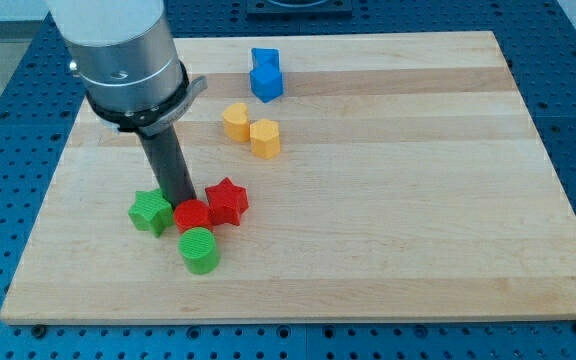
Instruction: Separate the red blocks from green blocks
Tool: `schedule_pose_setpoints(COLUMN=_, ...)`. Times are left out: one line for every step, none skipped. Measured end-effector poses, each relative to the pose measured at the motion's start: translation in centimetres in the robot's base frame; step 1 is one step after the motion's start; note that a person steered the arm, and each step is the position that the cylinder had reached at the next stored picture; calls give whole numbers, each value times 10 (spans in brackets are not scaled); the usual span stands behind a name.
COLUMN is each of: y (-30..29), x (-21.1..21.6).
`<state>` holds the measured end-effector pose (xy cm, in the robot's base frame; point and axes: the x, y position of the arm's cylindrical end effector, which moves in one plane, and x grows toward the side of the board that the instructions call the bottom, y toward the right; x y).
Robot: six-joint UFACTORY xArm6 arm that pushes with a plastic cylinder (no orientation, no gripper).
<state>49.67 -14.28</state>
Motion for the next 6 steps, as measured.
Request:
schedule_pose_setpoints(y=-14, x=18)
schedule_pose_setpoints(y=-17, x=46)
schedule_pose_setpoints(y=3, x=59)
schedule_pose_setpoints(y=27, x=53)
schedule_pose_setpoints(y=28, x=33)
schedule_pose_setpoints(y=28, x=20)
